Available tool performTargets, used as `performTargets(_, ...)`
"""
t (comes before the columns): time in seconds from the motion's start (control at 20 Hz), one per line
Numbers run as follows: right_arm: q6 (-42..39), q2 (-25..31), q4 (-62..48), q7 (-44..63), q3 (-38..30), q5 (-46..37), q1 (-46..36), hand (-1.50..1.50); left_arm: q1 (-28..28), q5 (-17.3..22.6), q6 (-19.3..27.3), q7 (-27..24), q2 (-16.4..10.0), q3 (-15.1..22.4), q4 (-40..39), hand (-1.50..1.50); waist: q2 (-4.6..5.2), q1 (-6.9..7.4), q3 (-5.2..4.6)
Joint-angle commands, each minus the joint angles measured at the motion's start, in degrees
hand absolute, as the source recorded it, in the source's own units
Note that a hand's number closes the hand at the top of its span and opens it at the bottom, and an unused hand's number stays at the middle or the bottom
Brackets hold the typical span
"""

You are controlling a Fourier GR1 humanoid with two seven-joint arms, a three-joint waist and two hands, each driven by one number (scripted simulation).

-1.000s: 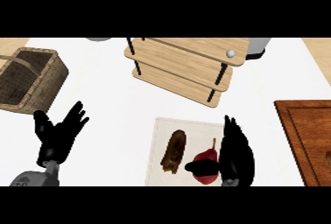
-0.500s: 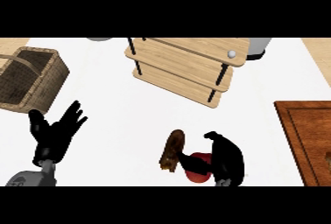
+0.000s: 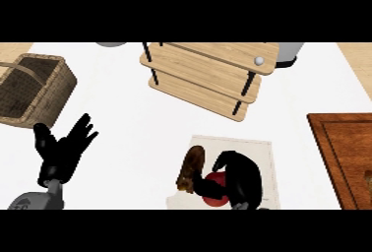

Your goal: Pick the pear from the placemat and place it in the tiered shelf

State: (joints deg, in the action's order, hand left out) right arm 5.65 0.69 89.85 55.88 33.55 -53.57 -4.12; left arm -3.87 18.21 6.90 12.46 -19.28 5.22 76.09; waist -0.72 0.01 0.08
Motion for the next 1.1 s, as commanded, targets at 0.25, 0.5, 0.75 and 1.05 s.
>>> performTargets(0.25, 8.89, -0.66, -6.16, 16.73, 13.31, 7.1, -22.26, 1.5, -1.57, -1.19, -1.5, 1.65, 1.83, 2.27, -0.83, 0.0, 1.46, 4.49, -0.09)
performTargets(0.5, 12.99, -0.66, -7.08, 20.4, 13.21, 6.05, -34.27, 1.5, -3.72, -2.4, -0.07, 2.8, 2.44, 2.85, -1.2, 0.0, 1.03, 5.05, -0.2)
performTargets(0.75, 9.82, -0.65, -5.69, 26.41, 8.62, 1.51, -46.38, 1.5, -1.99, -1.88, -0.94, 2.66, 2.52, 2.77, -1.99, 0.0, 0.11, 4.03, -0.37)
performTargets(1.05, 5.52, -0.64, -7.59, 29.27, 2.44, -1.15, -58.03, 1.5, -2.26, -2.32, -0.04, 2.87, 2.26, 2.12, -2.23, 0.0, -0.46, 3.4, -0.44)
